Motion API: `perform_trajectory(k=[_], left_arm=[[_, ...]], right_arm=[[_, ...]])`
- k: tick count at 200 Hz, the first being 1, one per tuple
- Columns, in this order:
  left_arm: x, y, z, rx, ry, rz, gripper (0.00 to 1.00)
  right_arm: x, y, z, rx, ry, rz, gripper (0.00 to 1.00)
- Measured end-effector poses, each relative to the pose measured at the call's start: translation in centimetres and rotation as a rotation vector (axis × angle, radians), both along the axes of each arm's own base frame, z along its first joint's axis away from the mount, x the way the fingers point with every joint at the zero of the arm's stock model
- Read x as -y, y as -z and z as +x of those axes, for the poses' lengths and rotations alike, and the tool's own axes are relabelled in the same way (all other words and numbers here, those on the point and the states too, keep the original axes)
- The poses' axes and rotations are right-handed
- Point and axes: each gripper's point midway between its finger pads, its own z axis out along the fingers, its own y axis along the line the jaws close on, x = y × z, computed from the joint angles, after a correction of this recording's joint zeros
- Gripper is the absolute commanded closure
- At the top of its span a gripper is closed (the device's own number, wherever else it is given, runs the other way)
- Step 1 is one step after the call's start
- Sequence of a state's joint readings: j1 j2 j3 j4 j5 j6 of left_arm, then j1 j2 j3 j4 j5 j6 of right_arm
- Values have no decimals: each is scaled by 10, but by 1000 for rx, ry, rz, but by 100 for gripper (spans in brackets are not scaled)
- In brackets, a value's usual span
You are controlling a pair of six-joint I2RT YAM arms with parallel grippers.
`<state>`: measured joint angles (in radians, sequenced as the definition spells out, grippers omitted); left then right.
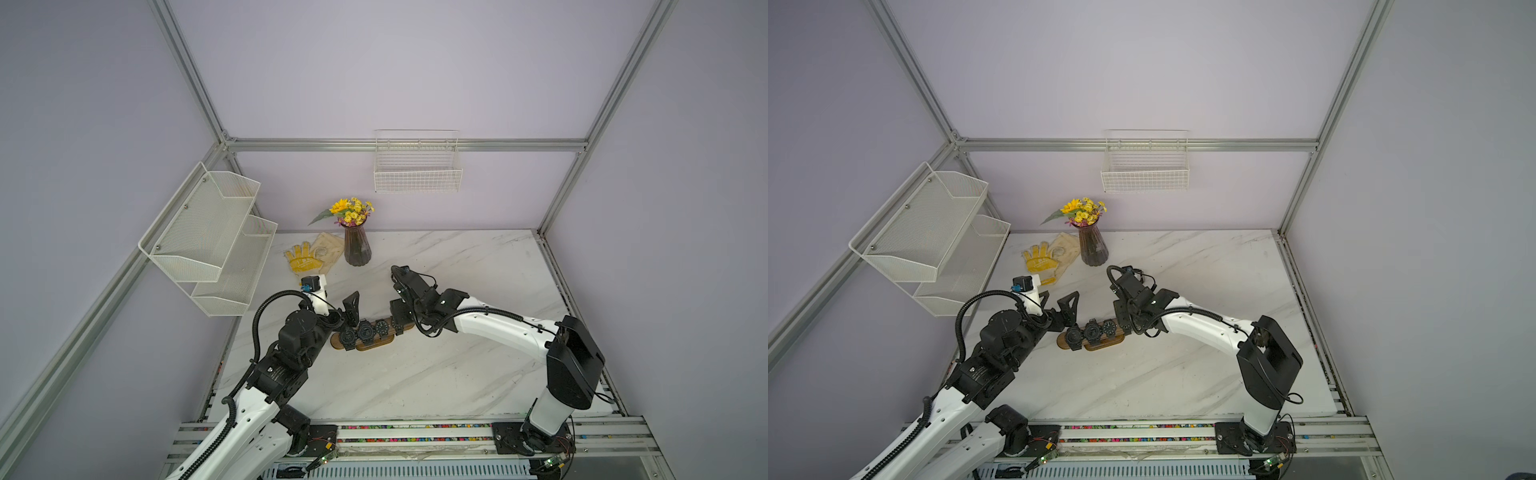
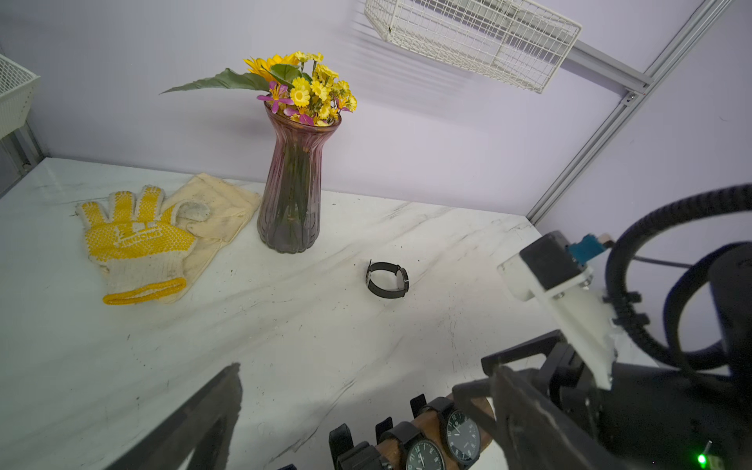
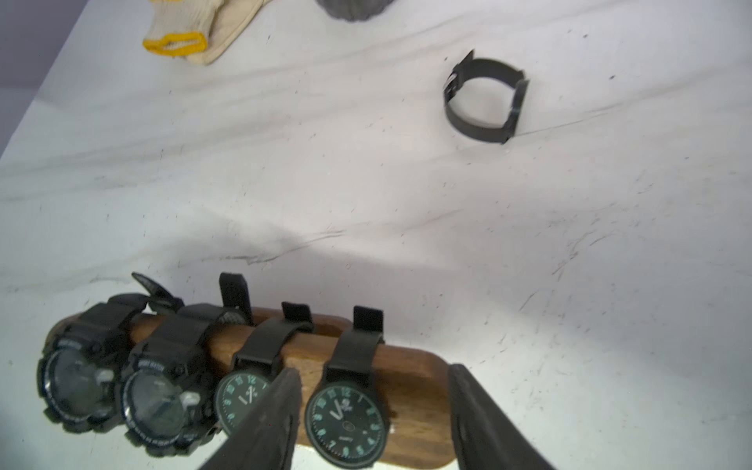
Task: Place watch on stand
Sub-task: Place the watch on the stand, then pick up the watch at the center of the board.
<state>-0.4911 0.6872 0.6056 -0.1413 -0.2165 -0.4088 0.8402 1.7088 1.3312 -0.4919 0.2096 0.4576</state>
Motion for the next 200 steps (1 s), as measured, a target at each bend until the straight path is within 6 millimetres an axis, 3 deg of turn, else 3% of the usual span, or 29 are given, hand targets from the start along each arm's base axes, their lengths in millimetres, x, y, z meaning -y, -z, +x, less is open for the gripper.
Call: perform_trajectory(k=[37, 57, 91, 135, 159, 200], left_arm=[[1, 8, 2, -26, 0, 14, 4], [1, 8, 2, -27, -2, 14, 4], [-2, 11, 1, -39, -13, 21, 4], [-8, 17, -1, -64, -42, 34, 4], [-10, 18, -1, -69, -50, 31, 4], [-10, 20, 0, -74, -52, 33, 4]], right_arm=[[31, -17, 42, 41, 84, 7, 42], [42, -15, 67, 52, 117, -6, 45], [48, 19, 101, 20, 136, -67, 47], [45, 72, 125, -48, 123, -128, 49], [39, 83, 135, -56, 112, -133, 49], [27, 85, 155, -39, 104, -111, 50]])
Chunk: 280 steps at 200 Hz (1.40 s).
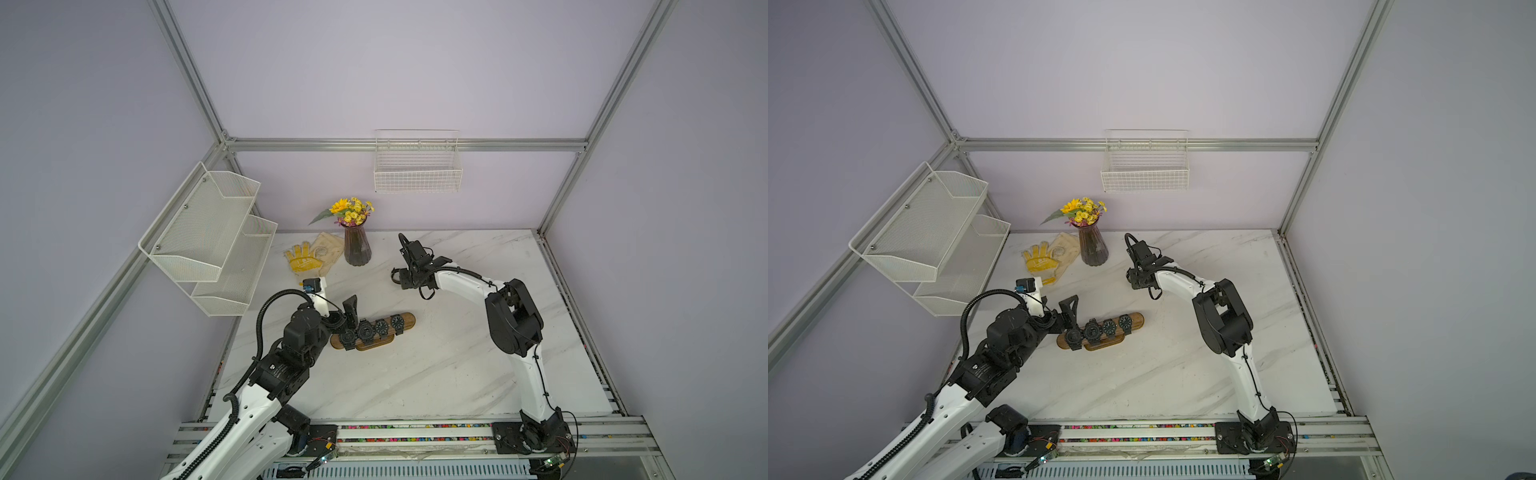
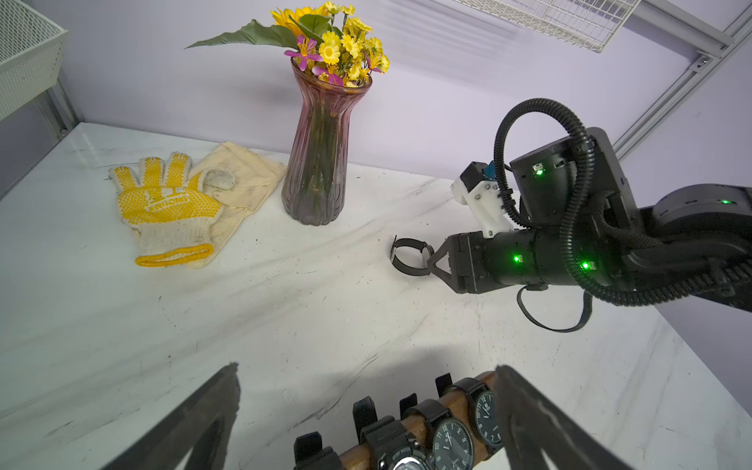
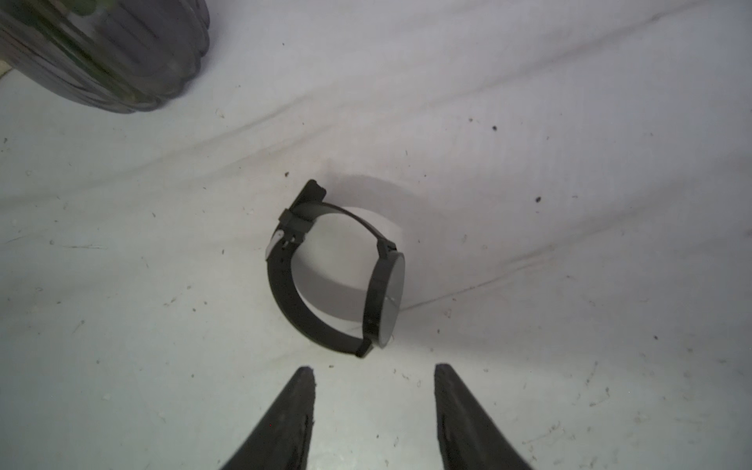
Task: Place watch on stand
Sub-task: Pick up the watch at the center of the board.
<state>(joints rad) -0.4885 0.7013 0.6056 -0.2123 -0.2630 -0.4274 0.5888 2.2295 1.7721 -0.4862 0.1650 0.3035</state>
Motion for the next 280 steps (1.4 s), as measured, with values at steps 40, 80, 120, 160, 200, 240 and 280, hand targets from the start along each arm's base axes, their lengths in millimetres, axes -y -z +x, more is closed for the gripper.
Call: perform_trajectory(k=[40, 80, 120, 160, 200, 240, 280], left_arm=[[-1, 0, 0, -1, -3, 1, 4], [0, 3, 2, -10, -4, 6, 4], [0, 8, 4, -25, -7, 15, 4], [2, 15, 7, -47, -7, 28, 4], [3, 22, 9, -67, -7, 38, 4], [5, 27, 12, -91, -5, 49, 4], [18, 24, 36, -167, 22, 67, 8]], right_arm=[[0, 14, 18, -7, 14, -3, 50], [-4, 23, 20, -40, -1, 17, 51], [-21, 31, 3, -80, -38, 44, 54], [-46, 34, -26, -106, -87, 46, 48], [-60, 11, -39, -79, -108, 67, 43], [-49, -10, -28, -39, -83, 79, 43], [-36, -18, -19, -36, -88, 94, 45]])
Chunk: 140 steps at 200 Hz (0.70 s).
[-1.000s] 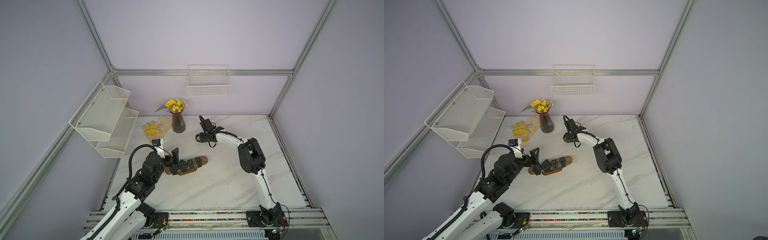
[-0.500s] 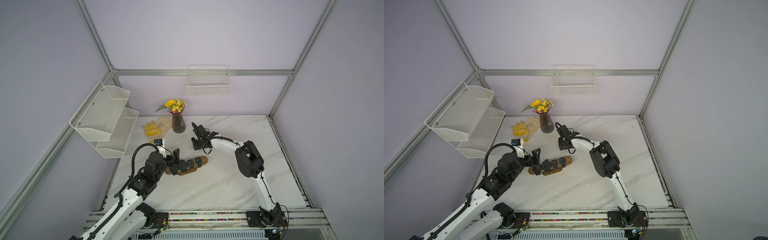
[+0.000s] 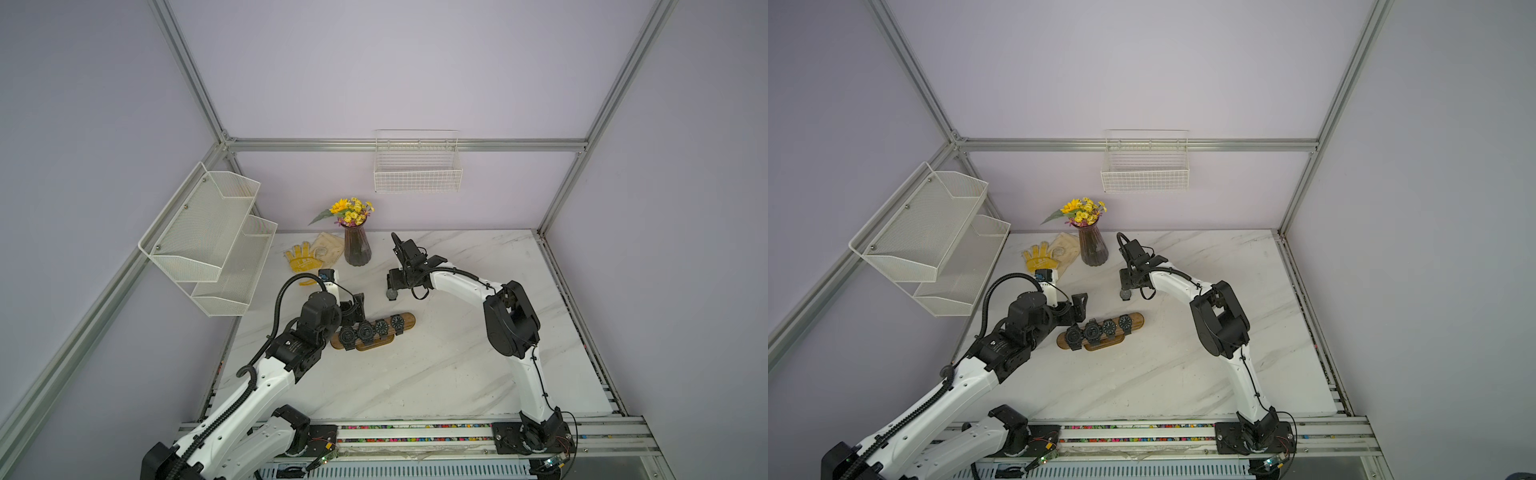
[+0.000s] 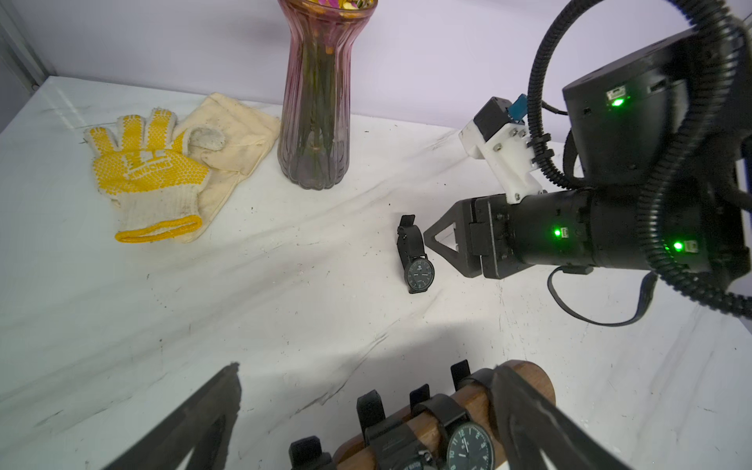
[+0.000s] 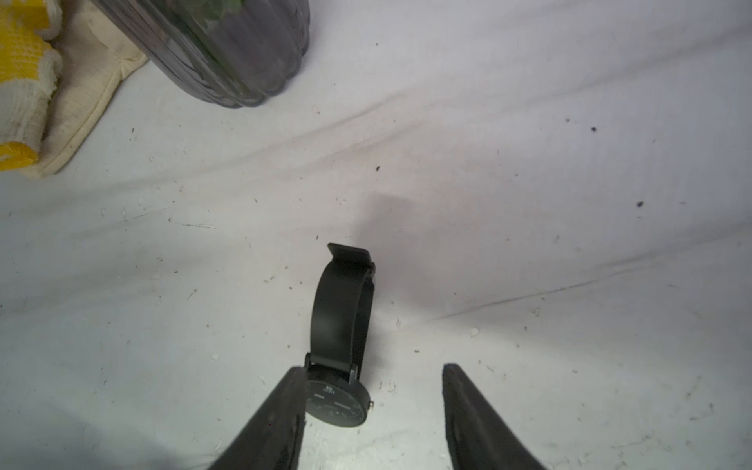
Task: Place watch on stand
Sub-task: Pick up the watch at the center of the board.
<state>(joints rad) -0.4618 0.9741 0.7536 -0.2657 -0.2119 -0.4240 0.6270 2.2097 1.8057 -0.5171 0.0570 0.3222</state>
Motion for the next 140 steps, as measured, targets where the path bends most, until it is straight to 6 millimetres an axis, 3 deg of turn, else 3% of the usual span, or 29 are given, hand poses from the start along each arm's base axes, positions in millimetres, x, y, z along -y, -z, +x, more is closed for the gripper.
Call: perform_trajectory(k=[43, 92, 140], left_arm=[[-2, 9, 36, -91, -13, -26, 10], [-4, 31, 44, -158, -5, -31, 10], [1, 46, 48, -200, 13, -37, 11]], right_arm=[[-1, -3, -1, -11, -29, 15, 47], [-13, -4, -1, -20, -81, 49, 49], [-25, 16, 9, -42, -98, 51, 55]])
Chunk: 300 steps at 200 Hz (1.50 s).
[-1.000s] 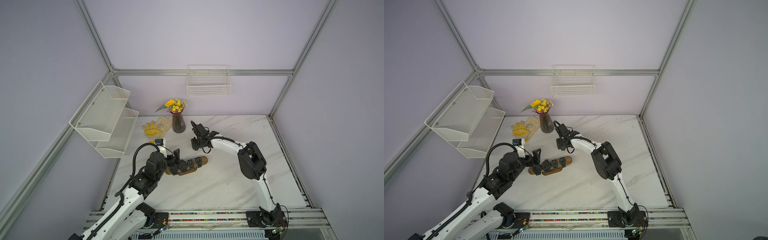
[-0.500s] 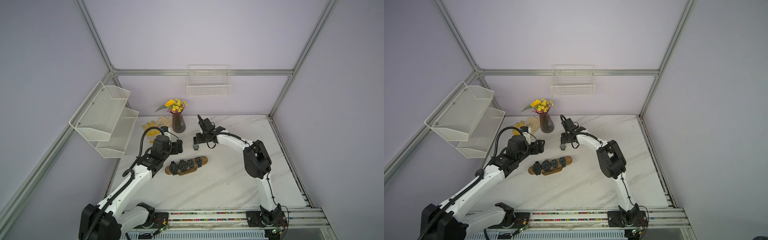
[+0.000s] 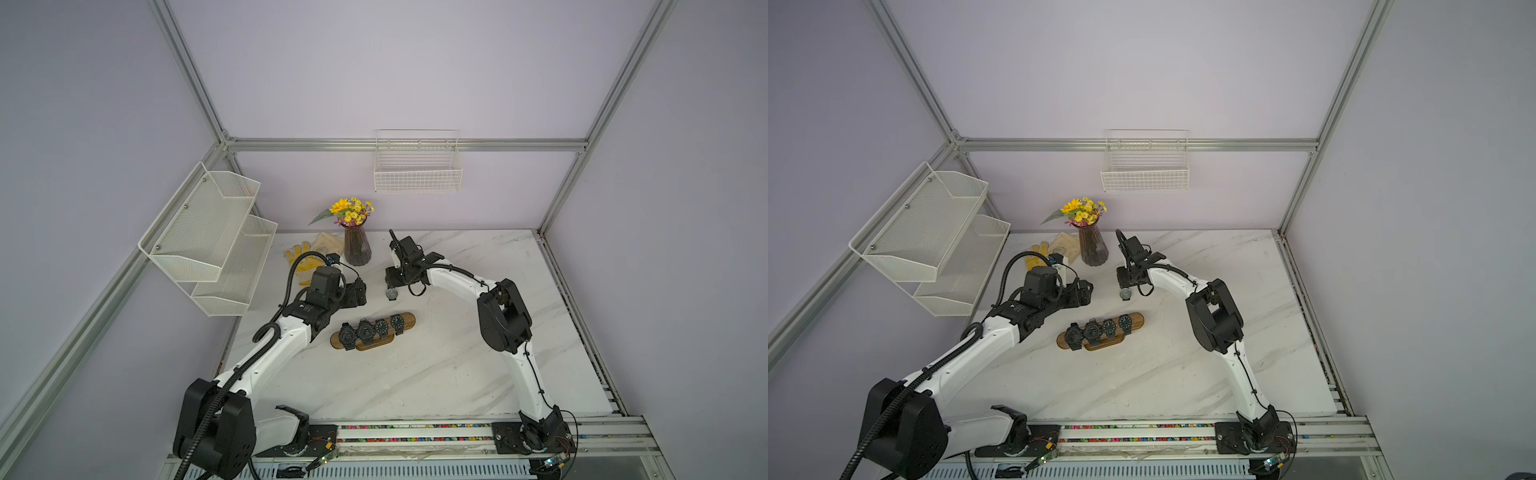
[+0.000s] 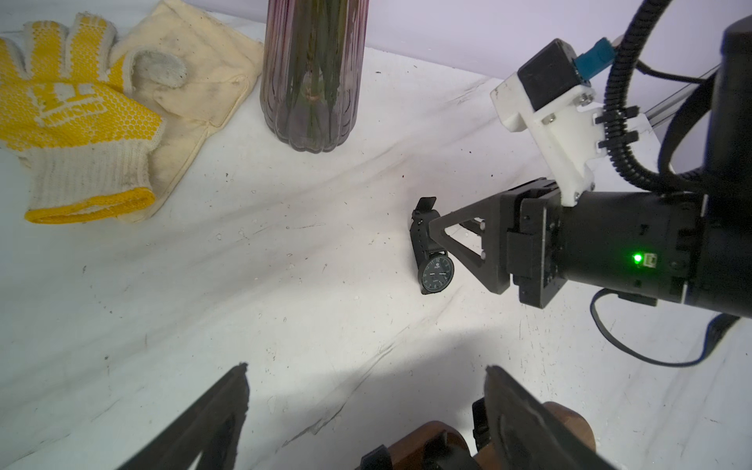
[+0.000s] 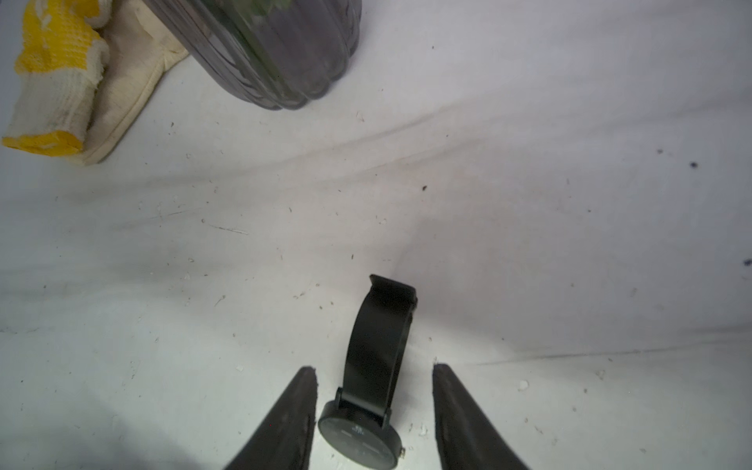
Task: Place watch on stand
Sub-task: Pick up the watch at the center of the board.
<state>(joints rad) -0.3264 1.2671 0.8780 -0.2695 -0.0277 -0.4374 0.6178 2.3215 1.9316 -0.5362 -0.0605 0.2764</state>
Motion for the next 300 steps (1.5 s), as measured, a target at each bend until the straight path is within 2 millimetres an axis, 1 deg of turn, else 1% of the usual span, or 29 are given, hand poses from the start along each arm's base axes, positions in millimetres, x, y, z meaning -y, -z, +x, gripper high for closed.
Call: perform_trajectory(k=[31, 47, 56, 65, 87, 106, 121, 143, 174, 221, 240, 261, 274, 300], left_arm=[[1, 1, 1, -4, 2, -16, 11], [2, -1, 2, 3, 1, -24, 10], [3, -2, 3, 6, 2, -29, 11], [3, -2, 3, 7, 3, -30, 11], [3, -2, 3, 7, 4, -31, 11], [3, -2, 3, 8, 4, -33, 11], [3, -3, 3, 11, 4, -33, 11], [3, -4, 4, 15, 4, -34, 11], [3, -5, 4, 17, 4, -35, 11], [2, -8, 7, 31, -1, -48, 11], [1, -10, 8, 38, -2, -61, 12], [2, -15, 11, 57, 0, -77, 12], [2, -19, 13, 68, 1, -90, 13], [3, -30, 14, 115, 13, -118, 13]], right_arm=[[-2, 15, -2, -31, -8, -8, 63], [-3, 15, -2, -36, -10, -4, 68], [-4, 13, -2, -34, -15, -1, 72], [-5, 10, -1, -30, -16, 5, 74], [-7, 5, 1, -20, -19, 14, 74], [-7, 5, 1, -21, -21, 15, 74], [-7, 7, 1, -23, -21, 12, 72], [-7, 13, 1, -32, -22, 6, 73], [-6, 25, -1, -51, -25, -8, 83], [-4, 22, -5, -48, -41, -13, 98], [-1, 12, -10, -36, -58, -16, 100], [1, -9, -16, -2, -80, -4, 100], [2, -26, -20, 25, -98, 14, 100], [1, -68, -28, 94, -152, 95, 100]])
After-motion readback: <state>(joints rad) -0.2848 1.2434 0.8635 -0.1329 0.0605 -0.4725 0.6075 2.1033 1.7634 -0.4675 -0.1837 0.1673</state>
